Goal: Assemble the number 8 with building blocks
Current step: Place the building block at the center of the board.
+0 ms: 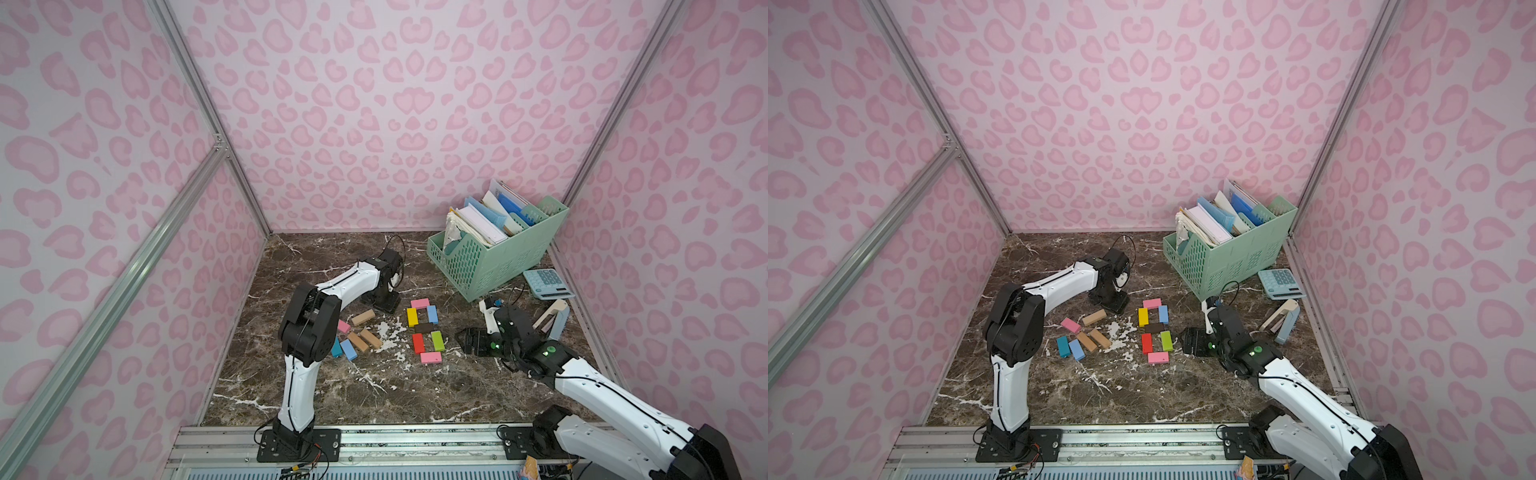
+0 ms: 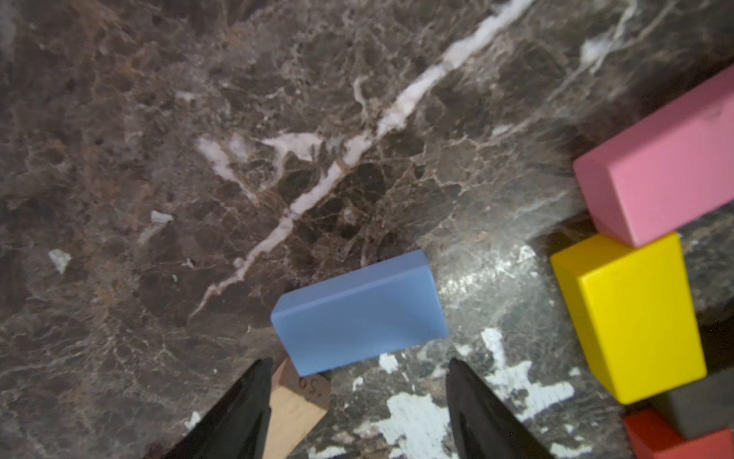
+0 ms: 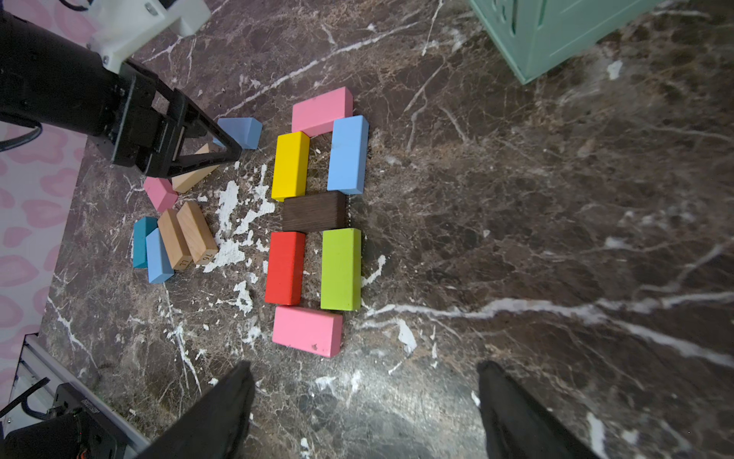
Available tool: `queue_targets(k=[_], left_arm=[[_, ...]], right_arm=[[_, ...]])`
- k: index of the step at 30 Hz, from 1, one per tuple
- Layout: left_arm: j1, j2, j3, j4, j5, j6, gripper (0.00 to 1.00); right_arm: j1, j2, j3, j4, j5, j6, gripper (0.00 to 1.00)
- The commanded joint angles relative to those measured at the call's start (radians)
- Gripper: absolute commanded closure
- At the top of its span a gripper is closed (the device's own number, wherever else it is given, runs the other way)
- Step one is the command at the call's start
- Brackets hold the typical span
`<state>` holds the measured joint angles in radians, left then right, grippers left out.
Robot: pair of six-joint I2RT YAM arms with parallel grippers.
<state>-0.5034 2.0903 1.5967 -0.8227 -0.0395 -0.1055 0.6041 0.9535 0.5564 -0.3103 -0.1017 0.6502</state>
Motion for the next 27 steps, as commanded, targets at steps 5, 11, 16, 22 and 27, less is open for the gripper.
queue_targets(k=[5, 11, 16, 22, 27], left_arm=[[0.001, 0.03, 0.027, 0.024, 0.012, -0.08, 0.26], [0.0, 0.054, 0.035, 0.025, 0.006, -0.126, 0.25], [0.001, 0.065, 0.037, 0.033, -0.002, -0.165, 0.25], [0.002, 0.072, 0.036, 0.032, -0.028, -0.2, 0.28], [0.004, 0.068, 0.025, 0.034, -0.058, -0.232, 0.35]], right_arm=[[0.0, 0.011, 0.003, 0.023, -0.007, 0.002, 0.1], [0.0, 0.016, 0.009, 0.024, -0.006, 0.0, 0.1], [0.0, 0.013, 0.001, 0.028, -0.008, 0.003, 0.11], [0.001, 0.011, -0.003, 0.028, -0.006, 0.002, 0.1], [0.0, 0.01, -0.007, 0.032, -0.004, 0.003, 0.1]])
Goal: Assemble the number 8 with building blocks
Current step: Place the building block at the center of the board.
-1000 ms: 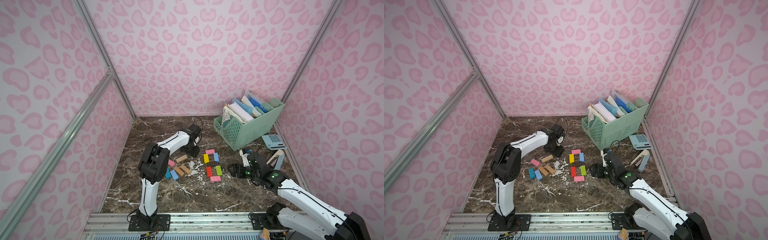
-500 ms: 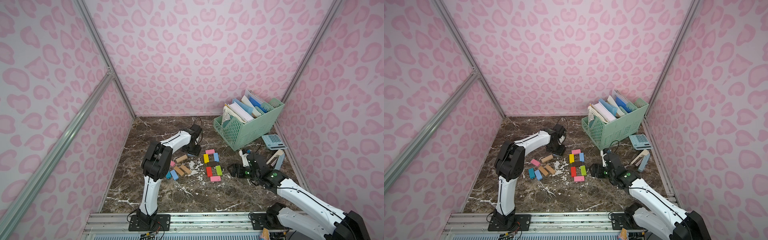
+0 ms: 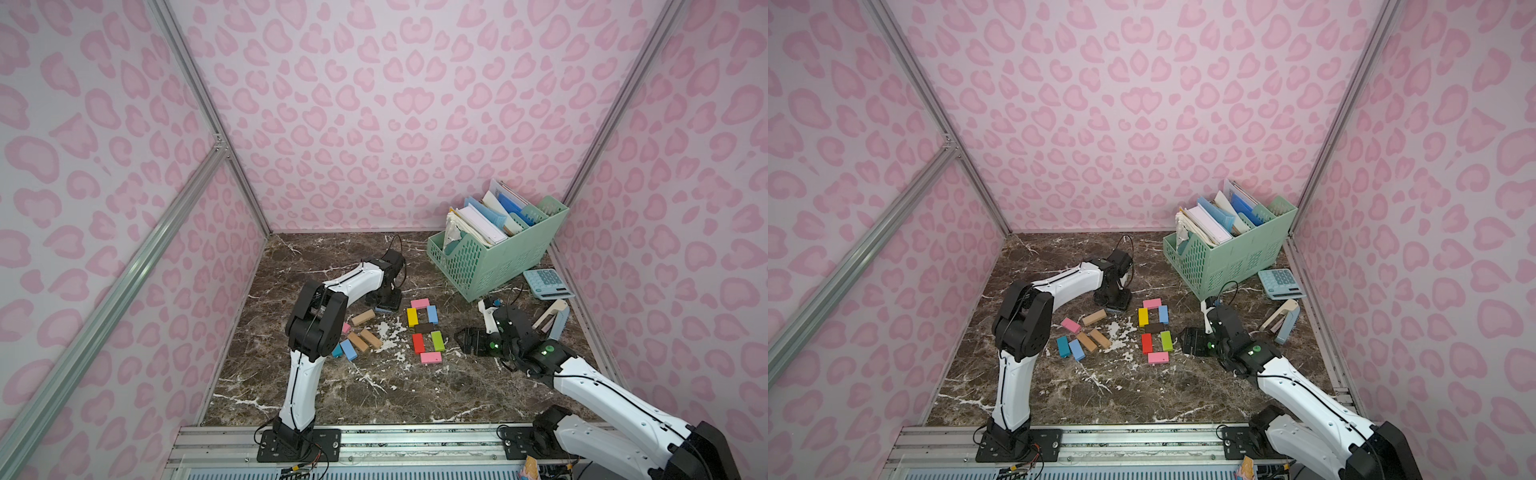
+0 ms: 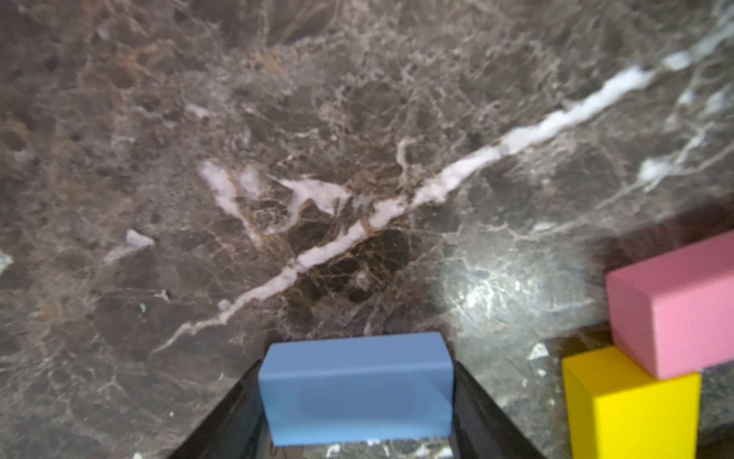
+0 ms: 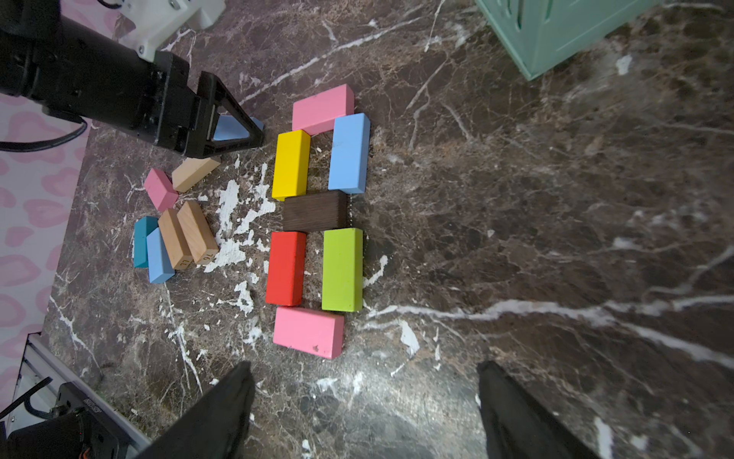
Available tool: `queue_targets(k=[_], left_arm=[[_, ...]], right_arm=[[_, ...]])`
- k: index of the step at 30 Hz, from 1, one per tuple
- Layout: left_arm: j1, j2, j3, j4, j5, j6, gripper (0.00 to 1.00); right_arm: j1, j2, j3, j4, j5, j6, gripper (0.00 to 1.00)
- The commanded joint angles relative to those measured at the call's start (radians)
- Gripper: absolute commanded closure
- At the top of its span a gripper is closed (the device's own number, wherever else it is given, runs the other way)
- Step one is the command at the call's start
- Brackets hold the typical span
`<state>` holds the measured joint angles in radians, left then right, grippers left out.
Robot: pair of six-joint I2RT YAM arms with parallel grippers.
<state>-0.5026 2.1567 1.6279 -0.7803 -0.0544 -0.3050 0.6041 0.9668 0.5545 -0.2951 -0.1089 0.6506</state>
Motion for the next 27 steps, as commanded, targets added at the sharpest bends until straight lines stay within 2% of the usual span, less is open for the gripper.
queue_targets(k=[1, 6, 11, 18, 25, 27], left_arm=[[0.006, 0.0, -0.012, -0.004, -0.044, -0.039, 0.37], [0.028, -0.028, -0.063, 0.029, -0.062, -0.081, 0.41], [0.059, -0.069, -0.115, 0.064, -0.047, -0.103, 0.41], [0.059, -0.093, -0.118, 0.067, -0.047, -0.112, 0.28], [0.061, -0.224, -0.152, 0.062, -0.089, -0.083, 0.17], [0.065, -0.261, -0.168, 0.064, -0.069, -0.063, 0.16]], right_arm=[[0.0, -0.005, -0.006, 0.017, 0.002, 0.004, 0.1], [0.0, -0.006, -0.007, 0.013, 0.002, 0.001, 0.1], [0.0, -0.01, -0.009, 0.017, -0.001, 0.004, 0.1], [0.001, -0.011, -0.014, 0.019, -0.003, 0.006, 0.1], [0.0, -0.014, -0.015, 0.018, -0.003, 0.002, 0.1], [0.0, -0.016, -0.02, 0.023, -0.004, 0.002, 0.1]])
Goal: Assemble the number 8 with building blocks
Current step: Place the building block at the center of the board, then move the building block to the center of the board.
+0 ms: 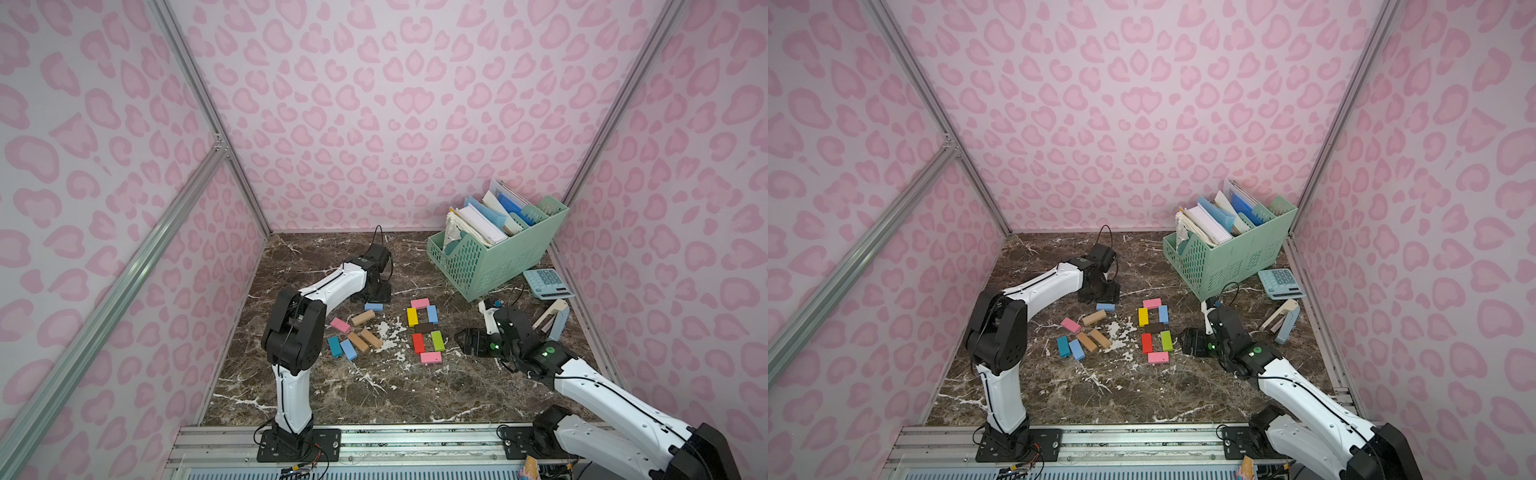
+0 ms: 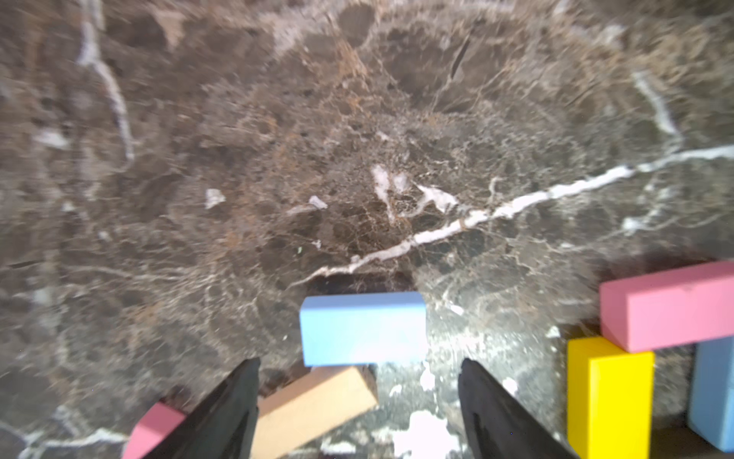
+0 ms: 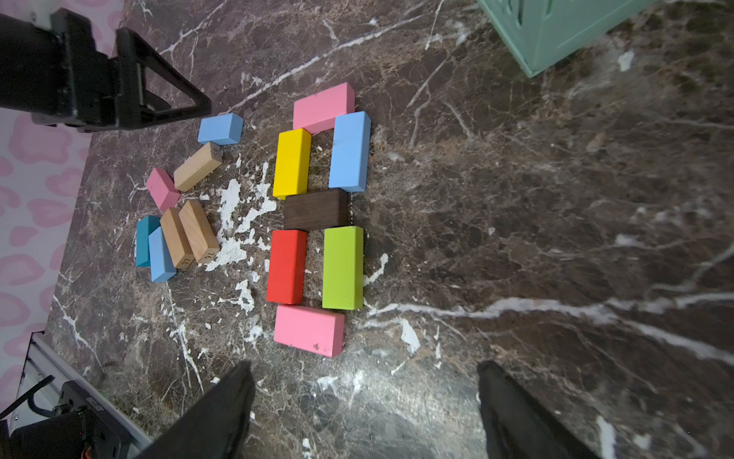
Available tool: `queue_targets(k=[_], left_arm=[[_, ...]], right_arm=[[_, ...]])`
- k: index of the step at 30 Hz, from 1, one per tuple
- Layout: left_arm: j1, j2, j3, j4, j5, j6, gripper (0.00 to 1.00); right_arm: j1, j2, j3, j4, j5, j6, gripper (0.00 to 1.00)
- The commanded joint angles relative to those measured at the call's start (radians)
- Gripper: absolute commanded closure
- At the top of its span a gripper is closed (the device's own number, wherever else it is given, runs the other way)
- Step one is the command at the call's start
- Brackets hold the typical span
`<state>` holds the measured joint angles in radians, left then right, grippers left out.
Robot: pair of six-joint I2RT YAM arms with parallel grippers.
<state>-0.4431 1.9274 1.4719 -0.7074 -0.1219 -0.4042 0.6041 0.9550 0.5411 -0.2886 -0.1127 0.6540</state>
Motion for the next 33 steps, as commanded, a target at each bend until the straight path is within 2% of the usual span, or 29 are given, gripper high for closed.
queue_targets(k=[1, 12, 26, 33], left_arm=[[0.006, -0.047, -0.042, -0.008, 0.018, 0.046, 0.16], [0.036, -0.037, -0.159, 0.083, 0.236, 0.055, 0.16], [0.041, -0.062, -0.246, 0.129, 0.248, 0.08, 0.16], [0.041, -0.047, -0.212, 0.126, 0.237, 0.103, 0.16]], right_arm=[[0.001, -0.004, -0.01, 0.022, -0.001, 0.0, 0.1], [0.0, -0.024, -0.011, 0.011, -0.001, 0.0, 0.1], [0.0, -0.045, -0.018, 0.003, -0.001, 0.013, 0.1], [0.0, -0.051, -0.021, 0.002, -0.002, 0.022, 0.1]])
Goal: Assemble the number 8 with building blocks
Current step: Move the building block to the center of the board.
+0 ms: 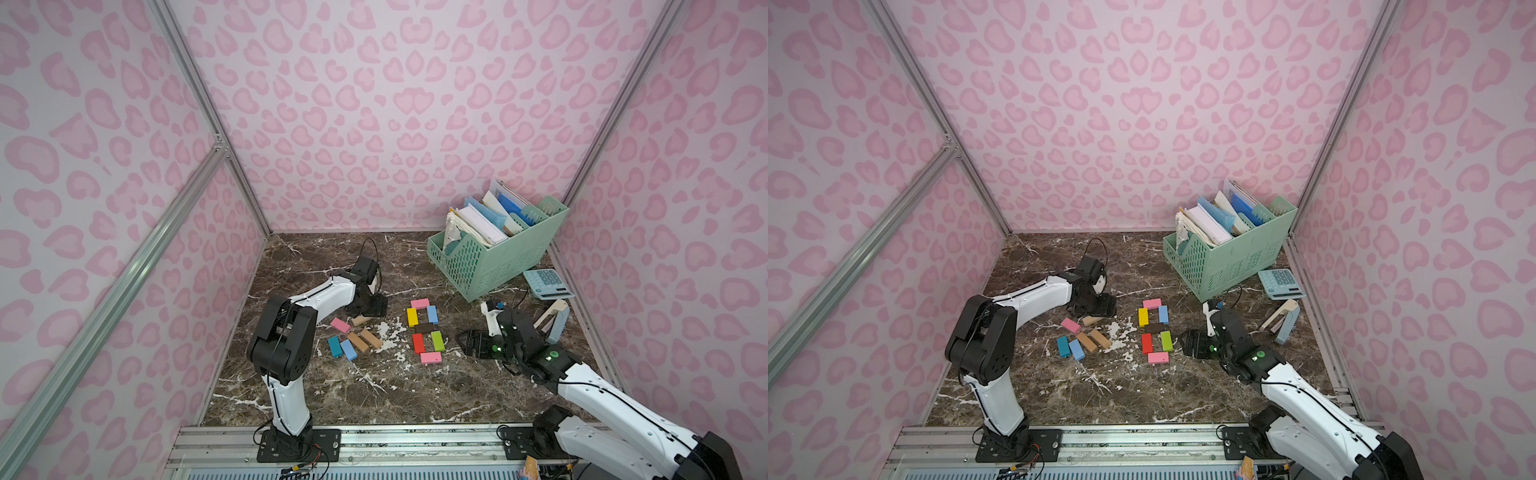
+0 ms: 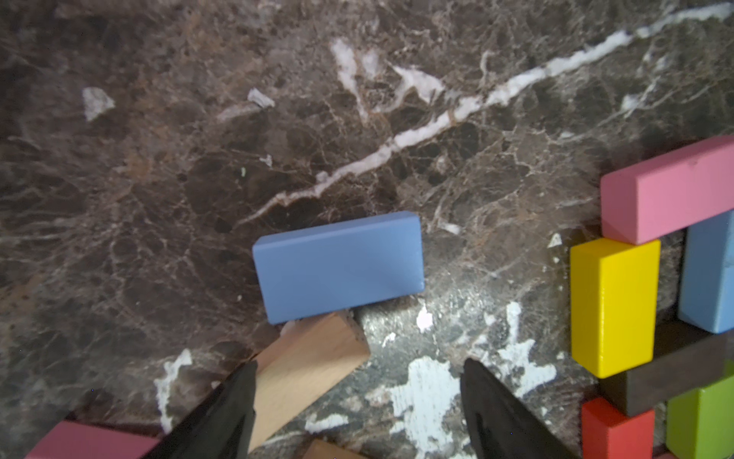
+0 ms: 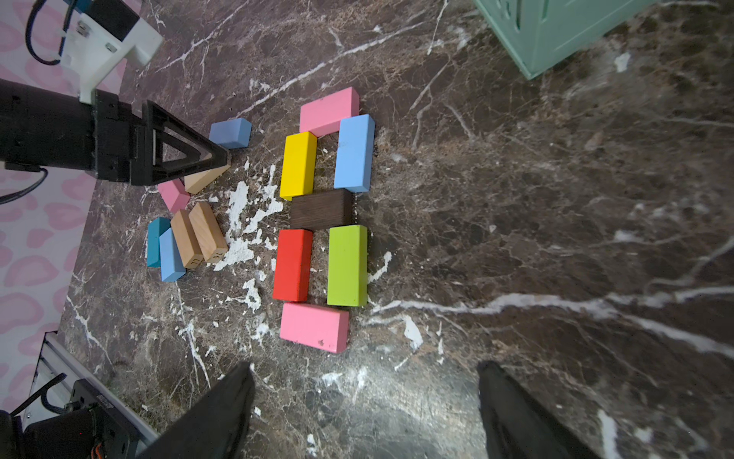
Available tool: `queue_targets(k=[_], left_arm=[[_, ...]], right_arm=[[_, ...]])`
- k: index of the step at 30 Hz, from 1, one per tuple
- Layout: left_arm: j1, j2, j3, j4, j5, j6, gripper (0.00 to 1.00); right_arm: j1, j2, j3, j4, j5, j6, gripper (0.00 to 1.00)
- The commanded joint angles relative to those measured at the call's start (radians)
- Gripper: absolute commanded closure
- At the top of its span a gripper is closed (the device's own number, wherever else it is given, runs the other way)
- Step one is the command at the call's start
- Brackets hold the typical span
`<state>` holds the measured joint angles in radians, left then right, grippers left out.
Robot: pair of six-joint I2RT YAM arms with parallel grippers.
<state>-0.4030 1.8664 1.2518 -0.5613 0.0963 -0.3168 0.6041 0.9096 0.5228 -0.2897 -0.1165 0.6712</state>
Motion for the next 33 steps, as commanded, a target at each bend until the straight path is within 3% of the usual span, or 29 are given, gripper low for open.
queue_targets(k=[1, 8, 15, 33], left_arm=[[0.001, 0.02, 0.013, -0.021, 0.016, 0.02, 0.16], [0.001, 0.016, 0.012, -0.02, 0.015, 0.031, 0.16], [-0.007, -0.03, -0.106, 0.032, 0.056, 0.025, 0.17], [-0.185, -0.176, -0.341, 0.036, 0.065, -0.035, 0.19]], right_arm=[[0.001, -0.007, -0.002, 0.004, -0.001, 0.007, 0.1], [0.0, -0.013, -0.004, 0.004, -0.001, 0.013, 0.1], [0.0, -0.003, -0.001, 0.01, -0.005, 0.013, 0.1], [0.0, -0.03, -0.002, -0.014, -0.003, 0.022, 0.1]])
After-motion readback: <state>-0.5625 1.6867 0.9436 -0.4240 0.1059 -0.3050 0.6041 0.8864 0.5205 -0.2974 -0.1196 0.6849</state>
